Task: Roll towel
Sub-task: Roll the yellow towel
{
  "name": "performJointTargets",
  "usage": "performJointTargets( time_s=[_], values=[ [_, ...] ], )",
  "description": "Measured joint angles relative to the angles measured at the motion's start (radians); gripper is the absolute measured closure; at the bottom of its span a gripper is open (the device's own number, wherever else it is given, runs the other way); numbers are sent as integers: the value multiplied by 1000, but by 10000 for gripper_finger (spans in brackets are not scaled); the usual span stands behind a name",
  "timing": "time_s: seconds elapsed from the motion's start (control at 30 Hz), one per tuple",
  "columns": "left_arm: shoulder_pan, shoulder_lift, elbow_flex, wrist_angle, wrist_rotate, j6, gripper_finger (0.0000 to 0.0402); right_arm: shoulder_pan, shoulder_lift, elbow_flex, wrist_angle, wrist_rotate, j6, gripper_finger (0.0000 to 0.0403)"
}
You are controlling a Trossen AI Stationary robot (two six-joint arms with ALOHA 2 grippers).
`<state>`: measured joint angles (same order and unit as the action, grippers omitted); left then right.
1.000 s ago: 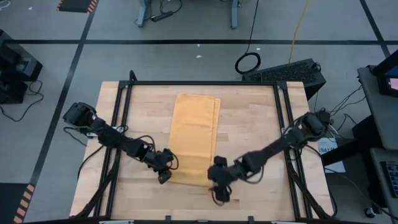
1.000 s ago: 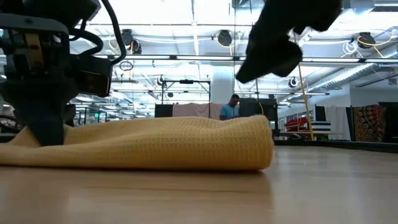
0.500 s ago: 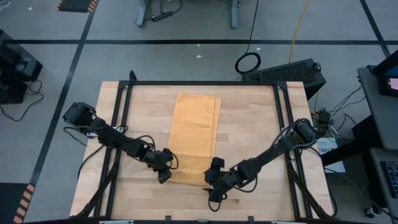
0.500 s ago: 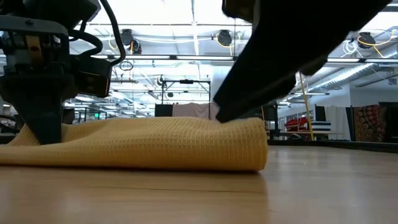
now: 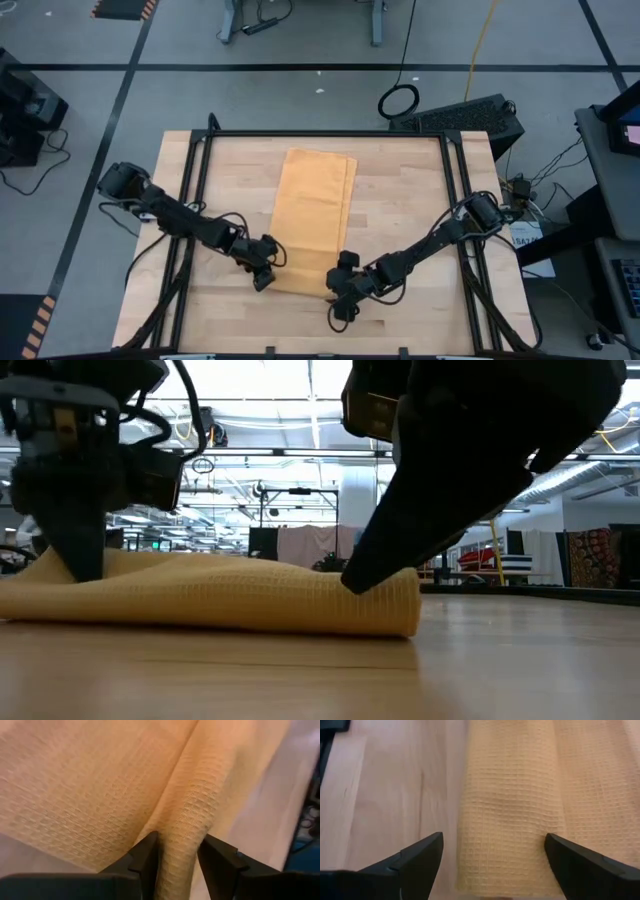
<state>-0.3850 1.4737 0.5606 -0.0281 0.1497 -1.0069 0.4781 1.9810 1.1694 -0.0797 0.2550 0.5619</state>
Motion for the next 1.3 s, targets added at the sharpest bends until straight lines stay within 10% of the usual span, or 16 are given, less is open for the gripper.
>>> performJointTargets(
  time_s=[0.47, 0.73, 1.3],
  values=[
    [41, -279, 0, -101, 3, 284, 264, -36, 1, 0, -7, -41, 1, 63],
    [-87, -360, 29, -86, -163, 484, 259, -43, 1, -1, -16, -63, -2, 63],
    [-253, -86, 28, -3, -373, 740, 41, -67, 1, -1, -27, -132, 20, 115]
  ],
)
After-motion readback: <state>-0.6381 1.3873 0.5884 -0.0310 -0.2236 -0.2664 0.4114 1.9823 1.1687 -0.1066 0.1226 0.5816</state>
